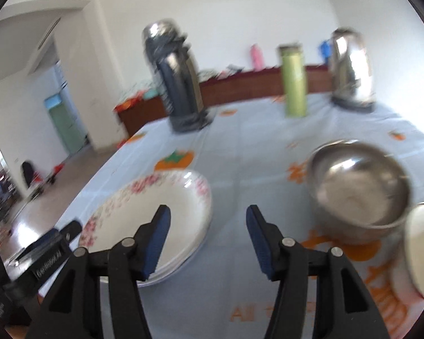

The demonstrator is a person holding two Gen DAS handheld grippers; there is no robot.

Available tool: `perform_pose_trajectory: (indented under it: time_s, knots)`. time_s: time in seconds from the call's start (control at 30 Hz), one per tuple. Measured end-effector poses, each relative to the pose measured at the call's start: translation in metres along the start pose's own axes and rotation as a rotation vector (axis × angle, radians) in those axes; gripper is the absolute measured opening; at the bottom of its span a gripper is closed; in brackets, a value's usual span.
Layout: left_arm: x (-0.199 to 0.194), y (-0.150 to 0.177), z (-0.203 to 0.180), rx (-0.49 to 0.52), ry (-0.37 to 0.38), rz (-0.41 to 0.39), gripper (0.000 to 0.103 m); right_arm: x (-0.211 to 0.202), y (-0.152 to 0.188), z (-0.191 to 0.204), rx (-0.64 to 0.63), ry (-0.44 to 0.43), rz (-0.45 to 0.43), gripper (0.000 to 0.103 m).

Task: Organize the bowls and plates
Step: 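Open both tools and release the pink-floral plate on the stack, then withdraw both tools and move them toward the pink plastic basin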

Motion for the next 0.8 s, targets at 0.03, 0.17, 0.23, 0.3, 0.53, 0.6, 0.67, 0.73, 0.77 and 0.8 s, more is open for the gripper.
perform_pose_trajectory:
  time_s: [0.03, 0.17, 0.23, 0.3, 0.53, 0.6, 0.67, 0.73, 0.77, 0.8]
  knots:
    - [0.001, 0.0, -0.001, 0.003, 0.002, 0.002, 0.054, -0.003, 0.001, -0.006, -0.015, 0.072, -0.003, 0.057]
    - [0.0, 0.002, -0.004, 0.027, -0.007, -0.006, 0.054, 0.01, 0.008, -0.02, -0.048, 0.177, 0.058, 0.059]
    - [0.0, 0.003, -0.007, 0.043, -0.013, -0.009, 0.054, 0.018, 0.009, -0.024, -0.026, 0.163, 0.093, 0.058]
    - [0.0, 0.004, -0.008, 0.054, -0.02, -0.01, 0.054, 0.019, 0.009, -0.024, -0.019, 0.148, 0.098, 0.058]
    - [-0.001, 0.005, -0.01, 0.076, -0.046, -0.019, 0.058, 0.03, 0.011, -0.006, -0.052, 0.125, 0.113, 0.058]
    - [-0.002, 0.005, -0.011, 0.083, -0.057, -0.022, 0.061, 0.031, 0.011, -0.002, -0.058, 0.12, 0.111, 0.058]
    - [-0.002, 0.005, -0.011, 0.086, -0.059, -0.023, 0.061, 0.035, 0.013, 0.002, -0.075, 0.127, 0.125, 0.058]
    - [-0.002, 0.005, -0.011, 0.089, -0.062, -0.02, 0.061, 0.036, 0.014, 0.004, -0.087, 0.129, 0.132, 0.058]
    - [-0.001, 0.005, -0.011, 0.09, -0.064, -0.018, 0.061, 0.035, 0.014, 0.004, -0.093, 0.134, 0.13, 0.058]
    - [-0.001, 0.005, -0.011, 0.092, -0.065, -0.016, 0.061, 0.035, 0.014, 0.005, -0.096, 0.137, 0.129, 0.058]
Point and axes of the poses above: each gripper's, at about its wrist camera, not at the fingertips, and x roughly the way its jaws point, z to its left, y to its underside, the point moved 4 cm from there along x, roughly the way its jaws point, and after that the axes turned 8 degrees about -z, right-handed, at the moved point
